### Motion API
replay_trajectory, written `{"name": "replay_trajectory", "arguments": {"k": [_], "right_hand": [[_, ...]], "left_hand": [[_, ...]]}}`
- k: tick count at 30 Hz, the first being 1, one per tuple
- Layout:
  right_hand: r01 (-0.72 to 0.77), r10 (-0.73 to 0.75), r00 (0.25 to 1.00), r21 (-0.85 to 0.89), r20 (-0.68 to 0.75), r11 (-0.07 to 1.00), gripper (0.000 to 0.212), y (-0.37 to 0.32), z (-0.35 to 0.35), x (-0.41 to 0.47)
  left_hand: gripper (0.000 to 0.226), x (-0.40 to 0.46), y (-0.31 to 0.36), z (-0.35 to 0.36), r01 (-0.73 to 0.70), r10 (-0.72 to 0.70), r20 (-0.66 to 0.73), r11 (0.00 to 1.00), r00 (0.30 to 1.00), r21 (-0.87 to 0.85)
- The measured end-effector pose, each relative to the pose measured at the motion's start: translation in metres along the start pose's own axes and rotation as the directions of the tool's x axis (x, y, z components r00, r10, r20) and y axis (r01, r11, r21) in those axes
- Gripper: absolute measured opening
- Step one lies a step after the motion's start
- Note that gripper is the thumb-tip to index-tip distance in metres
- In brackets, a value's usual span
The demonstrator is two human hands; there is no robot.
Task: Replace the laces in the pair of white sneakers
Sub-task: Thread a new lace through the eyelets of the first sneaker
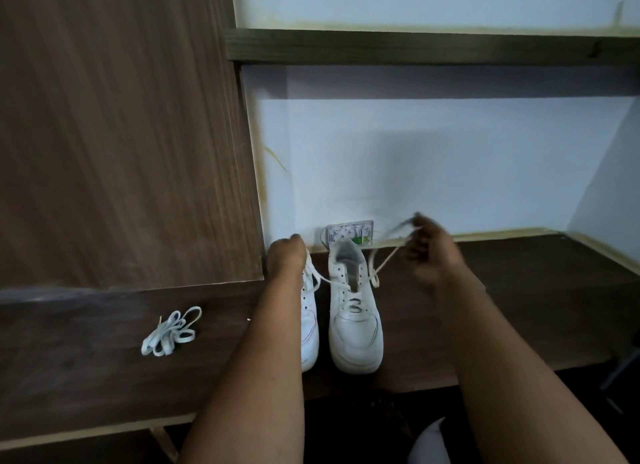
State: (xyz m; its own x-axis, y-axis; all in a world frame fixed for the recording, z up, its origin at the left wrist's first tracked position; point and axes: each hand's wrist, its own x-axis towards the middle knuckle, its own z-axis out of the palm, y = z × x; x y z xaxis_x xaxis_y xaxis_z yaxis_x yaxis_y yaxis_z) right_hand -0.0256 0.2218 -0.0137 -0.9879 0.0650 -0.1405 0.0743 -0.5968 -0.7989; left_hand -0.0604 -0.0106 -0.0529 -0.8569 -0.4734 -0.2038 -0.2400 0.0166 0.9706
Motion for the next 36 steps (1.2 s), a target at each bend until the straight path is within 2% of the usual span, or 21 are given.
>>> {"name": "replay_trajectory", "arguments": {"k": [1, 2, 4, 5, 6, 7, 9, 11, 14, 16, 18, 20, 21, 23, 24, 25, 27, 30, 33, 35, 36], "right_hand": [[0.095, -0.082, 0.99, 0.112, -0.111, 0.989, 0.027, -0.012, -0.005, 0.002], [0.216, -0.177, 0.946, 0.12, -0.271, 0.969, 0.026, -0.023, -0.012, 0.001], [0.392, -0.423, 0.762, -0.17, -0.49, 0.904, 0.028, -0.038, -0.03, 0.001], [0.383, -0.52, 0.693, -0.356, -0.5, 0.853, 0.03, -0.041, -0.038, 0.003], [0.322, -0.569, 0.688, -0.513, -0.45, 0.796, 0.032, -0.039, -0.043, 0.004], [0.24, -0.575, 0.729, -0.648, -0.372, 0.723, 0.033, -0.032, -0.048, 0.007], [0.132, -0.496, 0.856, -0.865, -0.146, 0.484, 0.03, -0.013, -0.05, 0.011], [0.165, -0.277, 0.957, -0.942, 0.082, 0.293, 0.021, 0.007, -0.045, 0.011], [0.216, 0.034, 0.976, -0.976, 0.215, -0.039, 0.024, 0.03, -0.022, 0.005], [0.222, 0.024, 0.974, -0.94, 0.224, -0.259, 0.032, 0.036, -0.002, 0.003], [0.216, -0.07, 0.965, -0.916, 0.253, -0.336, 0.037, 0.041, 0.015, 0.001], [0.267, -0.128, 0.942, -0.924, 0.31, -0.272, 0.029, 0.051, 0.031, -0.004], [0.315, -0.131, 0.929, -0.924, 0.347, -0.218, 0.021, 0.058, 0.036, -0.006], [0.376, -0.1, 0.915, -0.916, 0.391, -0.136, 0.021, 0.073, 0.04, -0.007], [0.386, -0.096, 0.913, -0.916, 0.396, -0.11, 0.024, 0.077, 0.039, -0.008], [0.39, -0.102, 0.912, -0.917, 0.397, -0.085, 0.027, 0.078, 0.035, -0.005], [0.402, -0.082, 0.91, -0.913, 0.407, -0.076, 0.028, 0.075, 0.031, -0.001], [0.384, 0.176, 0.912, -0.922, 0.37, -0.054, 0.029, 0.07, 0.03, -0.007], [0.132, 0.454, 0.873, -0.982, 0.18, 0.135, 0.017, 0.066, 0.025, -0.013], [-0.037, 0.457, 0.881, -0.949, 0.117, 0.315, 0.031, 0.052, 0.02, -0.015], [-0.072, 0.389, 0.917, -0.917, 0.094, 0.392, 0.043, 0.042, 0.016, -0.015]], "left_hand": [[0.035, 0.016, -0.008, 0.0, 0.003, -0.004, -0.033, 0.999, 0.999, -0.034], [0.033, 0.019, -0.01, -0.002, -0.003, -0.002, -0.068, 0.997, 0.998, -0.073], [0.025, -0.003, 0.003, -0.014, -0.033, 0.019, -0.124, 0.993, 0.992, -0.113], [0.021, -0.024, 0.016, -0.021, -0.099, 0.079, -0.167, 0.989, 0.983, -0.109], [0.017, -0.031, 0.023, -0.025, -0.175, 0.157, -0.212, 0.982, 0.965, -0.069], [0.014, -0.034, 0.027, -0.027, -0.249, 0.237, -0.229, 0.968, 0.944, -0.022], [0.015, -0.036, 0.032, -0.027, -0.386, 0.381, -0.138, 0.922, 0.914, -0.01], [0.027, -0.038, 0.034, -0.021, -0.433, 0.434, -0.025, 0.891, 0.901, -0.14], [0.03, -0.055, 0.041, -0.008, -0.373, 0.426, 0.185, 0.89, 0.886, -0.263], [0.027, -0.063, 0.042, 0.001, -0.389, 0.438, 0.301, 0.897, 0.847, -0.211], [0.019, -0.06, 0.038, 0.005, -0.501, 0.468, 0.316, 0.865, 0.825, 0.027], [0.013, -0.051, 0.026, 0.005, -0.551, 0.459, 0.307, 0.73, 0.834, 0.404], [0.029, -0.047, 0.017, 0.005, -0.537, 0.406, 0.351, 0.621, 0.844, 0.571], [0.055, -0.041, -0.002, 0.006, -0.534, 0.218, 0.489, 0.393, 0.845, 0.748], [0.063, -0.04, -0.01, 0.007, -0.533, 0.107, 0.532, 0.344, 0.84, 0.773], [0.068, -0.044, -0.015, 0.007, -0.518, 0.015, 0.548, 0.35, 0.836, 0.781], [0.061, -0.05, -0.018, 0.007, -0.499, -0.044, 0.545, 0.347, 0.837, 0.794], [0.037, -0.053, -0.006, 0.006, -0.498, 0.022, 0.532, 0.384, 0.847, 0.777], [0.022, -0.064, 0.018, -0.001, -0.502, 0.035, 0.63, 0.64, 0.776, 0.582], [0.005, -0.072, 0.031, -0.012, -0.462, -0.014, 0.741, 0.773, 0.672, 0.434], [0.005, -0.076, 0.037, -0.018, -0.41, -0.05, 0.783, 0.831, 0.62, 0.377]]}}
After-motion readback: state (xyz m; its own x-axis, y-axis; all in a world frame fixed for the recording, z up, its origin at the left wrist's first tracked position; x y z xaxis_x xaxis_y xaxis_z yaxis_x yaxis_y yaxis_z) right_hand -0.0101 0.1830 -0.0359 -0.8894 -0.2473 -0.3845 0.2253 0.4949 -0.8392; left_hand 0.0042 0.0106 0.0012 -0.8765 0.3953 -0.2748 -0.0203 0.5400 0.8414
